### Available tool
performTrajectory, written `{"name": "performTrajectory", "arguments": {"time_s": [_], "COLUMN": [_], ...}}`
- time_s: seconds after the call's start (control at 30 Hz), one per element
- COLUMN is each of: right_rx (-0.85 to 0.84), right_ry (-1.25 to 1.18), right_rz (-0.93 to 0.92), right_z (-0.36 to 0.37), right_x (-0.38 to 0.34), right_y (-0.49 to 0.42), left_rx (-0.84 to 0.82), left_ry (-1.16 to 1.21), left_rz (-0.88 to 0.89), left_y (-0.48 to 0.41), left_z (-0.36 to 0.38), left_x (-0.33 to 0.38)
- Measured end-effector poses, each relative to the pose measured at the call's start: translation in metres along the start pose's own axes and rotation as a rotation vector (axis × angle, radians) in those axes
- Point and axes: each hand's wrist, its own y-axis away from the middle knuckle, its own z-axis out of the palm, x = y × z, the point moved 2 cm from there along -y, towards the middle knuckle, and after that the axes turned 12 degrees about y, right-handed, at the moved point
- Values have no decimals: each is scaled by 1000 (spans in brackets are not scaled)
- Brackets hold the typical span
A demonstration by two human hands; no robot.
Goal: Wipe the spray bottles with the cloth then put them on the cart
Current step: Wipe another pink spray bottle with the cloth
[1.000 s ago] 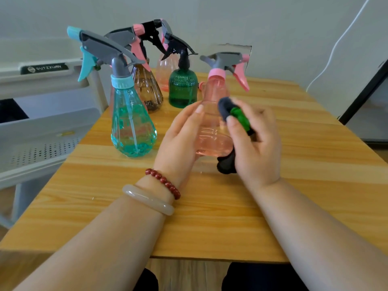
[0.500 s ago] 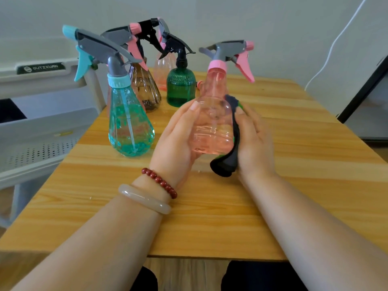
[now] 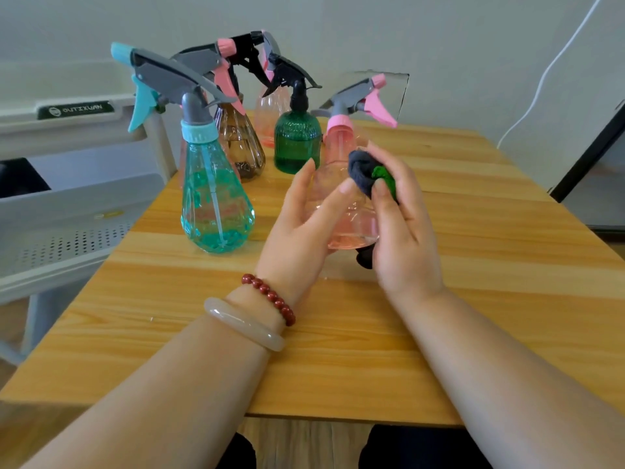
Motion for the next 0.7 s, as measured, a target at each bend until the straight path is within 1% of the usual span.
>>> {"name": "performTrajectory", "arguments": {"time_s": [0.07, 0.2, 0.23, 0.27, 0.3, 0.33, 0.4, 0.43, 0.47, 0.5, 0.53, 0.6, 0.63, 0.67, 0.7], "right_rx": [-6, 17, 9, 7, 21, 49, 108, 120, 104, 71, 23, -66, -103, -123, -119], "right_ry": [6, 169, 209, 238, 241, 201, -20, -111, -144, -115, -44, 120, 162, 175, 172], "right_rz": [-72, -397, -445, -456, -421, -326, -3, 111, 149, 107, 9, -245, -325, -358, -350], "right_z": [-1, -4, -4, -3, -2, -2, -2, -3, -5, -7, -8, -4, -1, 2, 4], "right_x": [-4, -14, -14, -14, -12, -8, 0, 4, 5, 4, 1, -8, -11, -12, -12], "right_y": [1, 6, 6, 6, 5, 3, -4, -6, -6, -4, 0, 7, 8, 7, 5], "left_rx": [32, 38, 53, 51, 29, -5, -34, -34, -23, -9, -2, 3, 16, 26, 20], "left_ry": [91, 228, 248, 245, 223, 188, 140, 132, 126, 130, 137, 126, 102, 89, 107], "left_rz": [-15, -33, -31, -28, -15, -8, -5, -2, 1, 2, 6, 33, 55, 69, 65], "left_y": [-3, -7, -6, -6, -5, -3, 0, 0, 1, 0, 0, -1, -2, -2, -2], "left_z": [-1, -5, -7, -7, -7, -6, -3, -2, -1, -1, -1, -4, -6, -6, -8], "left_x": [0, 2, 2, 2, 2, 2, 1, 0, -1, 0, 1, 3, 6, 8, 7]}}
